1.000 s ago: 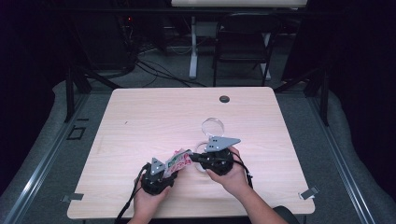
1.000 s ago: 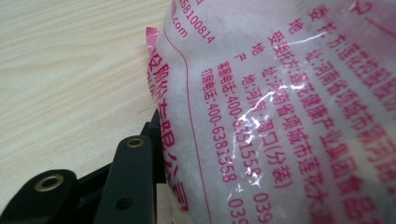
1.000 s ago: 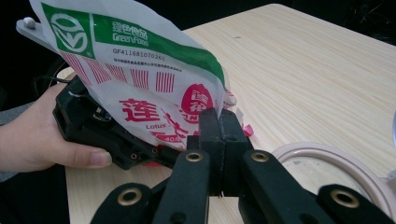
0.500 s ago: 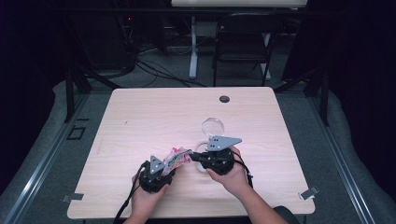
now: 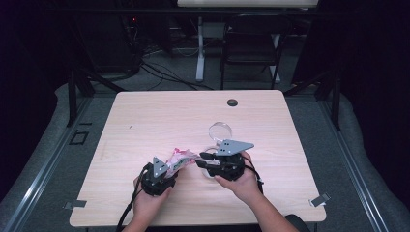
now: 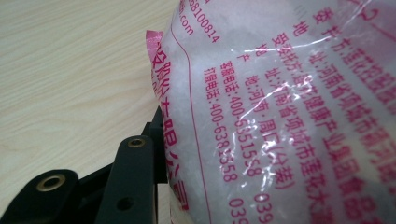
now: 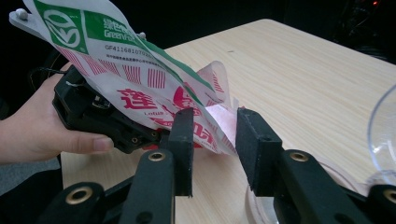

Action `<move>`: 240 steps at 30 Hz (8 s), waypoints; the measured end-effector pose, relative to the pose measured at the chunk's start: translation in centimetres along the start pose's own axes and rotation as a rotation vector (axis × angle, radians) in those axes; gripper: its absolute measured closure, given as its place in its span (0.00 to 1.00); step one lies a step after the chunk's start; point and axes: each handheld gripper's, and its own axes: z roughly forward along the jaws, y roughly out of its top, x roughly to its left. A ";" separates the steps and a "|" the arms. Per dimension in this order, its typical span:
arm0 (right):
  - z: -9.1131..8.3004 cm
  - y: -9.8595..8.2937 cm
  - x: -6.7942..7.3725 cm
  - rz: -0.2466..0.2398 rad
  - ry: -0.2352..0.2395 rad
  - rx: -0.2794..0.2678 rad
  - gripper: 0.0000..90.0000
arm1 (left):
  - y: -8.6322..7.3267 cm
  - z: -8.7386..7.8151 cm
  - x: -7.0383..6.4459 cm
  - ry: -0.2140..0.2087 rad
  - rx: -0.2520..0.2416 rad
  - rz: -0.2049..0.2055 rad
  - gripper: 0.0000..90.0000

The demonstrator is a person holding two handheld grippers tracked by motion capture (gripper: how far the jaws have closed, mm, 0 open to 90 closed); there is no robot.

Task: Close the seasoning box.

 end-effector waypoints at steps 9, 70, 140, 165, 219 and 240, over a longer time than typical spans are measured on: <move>-1.3 -0.4 -0.4 0.011 -0.044 -0.004 0.69 | 1.2 -0.3 1.3 0.002 -0.028 -0.018 0.66; -2.6 2.5 -2.4 -0.059 -0.095 0.030 0.61 | 6.6 1.3 1.4 0.195 -0.016 0.295 0.66; -0.5 2.3 0.5 -0.190 -0.007 0.132 1.00 | 5.2 1.3 -0.8 0.237 -0.041 0.448 0.66; -1.0 2.3 -0.5 -0.123 0.032 0.130 1.00 | 6.2 1.2 -1.0 0.293 -0.061 0.569 0.66; -1.2 1.7 -1.8 -0.025 0.040 0.117 1.00 | 7.8 0.4 -1.4 0.435 -0.051 0.753 0.66; -1.1 1.3 -2.1 -0.004 0.045 0.123 1.00 | 8.1 0.2 -1.4 0.471 -0.059 0.787 0.66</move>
